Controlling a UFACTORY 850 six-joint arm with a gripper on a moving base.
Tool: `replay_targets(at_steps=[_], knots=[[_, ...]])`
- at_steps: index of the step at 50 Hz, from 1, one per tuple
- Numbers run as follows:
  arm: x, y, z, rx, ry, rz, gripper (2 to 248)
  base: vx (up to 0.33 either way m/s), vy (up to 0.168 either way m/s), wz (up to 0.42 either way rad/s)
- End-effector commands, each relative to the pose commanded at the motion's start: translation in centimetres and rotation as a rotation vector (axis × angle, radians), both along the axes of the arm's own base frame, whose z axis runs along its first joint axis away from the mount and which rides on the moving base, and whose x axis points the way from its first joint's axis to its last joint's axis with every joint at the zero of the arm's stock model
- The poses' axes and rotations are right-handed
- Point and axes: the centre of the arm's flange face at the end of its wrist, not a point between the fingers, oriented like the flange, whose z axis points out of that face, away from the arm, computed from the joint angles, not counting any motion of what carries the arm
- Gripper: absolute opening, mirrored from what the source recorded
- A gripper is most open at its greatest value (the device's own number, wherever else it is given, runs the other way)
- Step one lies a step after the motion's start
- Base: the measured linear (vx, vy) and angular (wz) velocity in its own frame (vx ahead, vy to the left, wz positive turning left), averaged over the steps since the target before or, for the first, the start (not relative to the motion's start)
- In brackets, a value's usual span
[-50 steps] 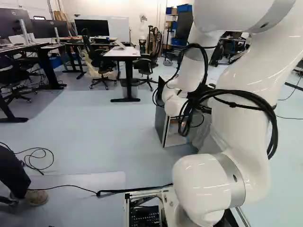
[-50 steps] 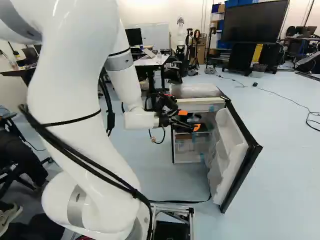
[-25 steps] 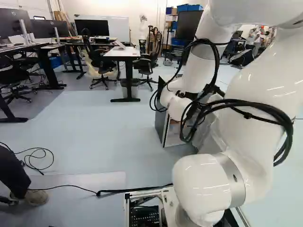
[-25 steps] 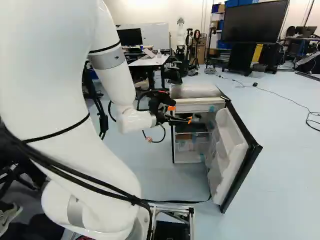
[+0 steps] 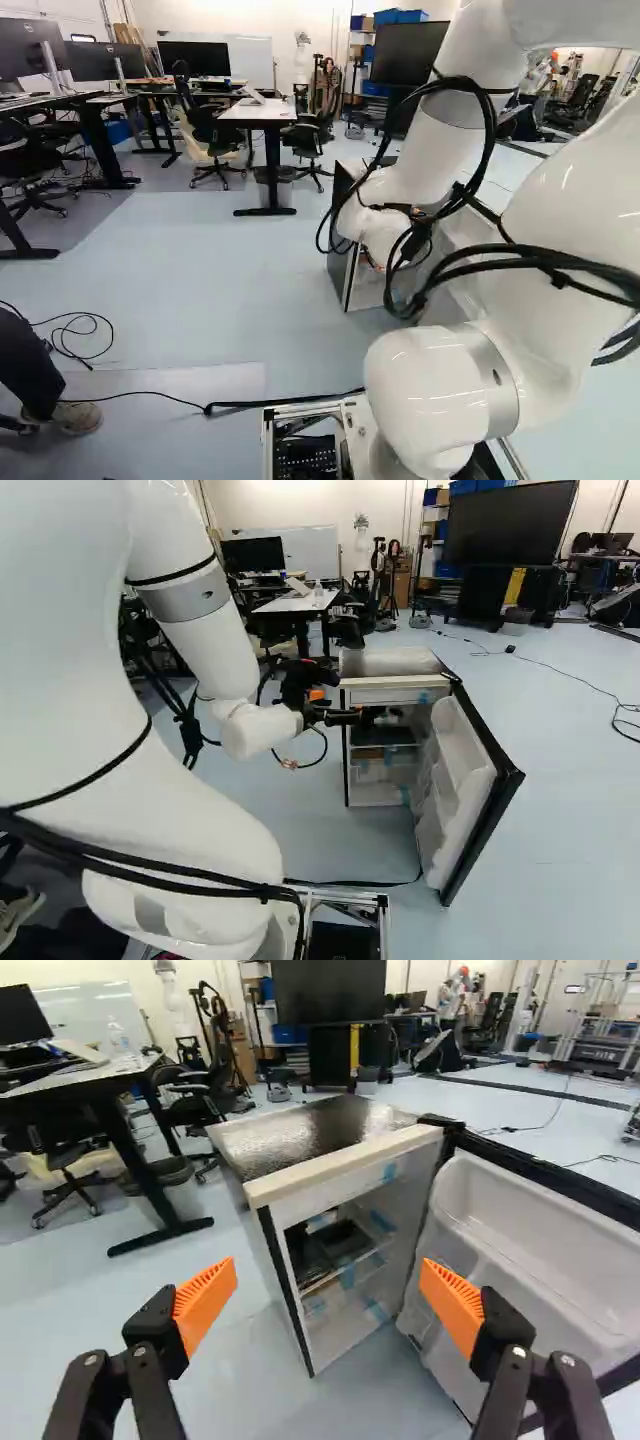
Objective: Open the fridge door
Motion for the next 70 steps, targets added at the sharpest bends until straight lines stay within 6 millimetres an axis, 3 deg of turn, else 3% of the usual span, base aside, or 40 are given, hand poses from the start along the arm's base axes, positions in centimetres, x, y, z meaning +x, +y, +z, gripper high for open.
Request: replay_targets(at_steps=[34, 70], knots=[[-3.0, 2.3, 0.2, -0.022, 0.027, 0.26, 247, 0.0, 0.0, 0.0], [-4.9, 3.5, 0.0, -0.045, 0.049, 0.396, 247, 0.0, 0.0, 0.0]])
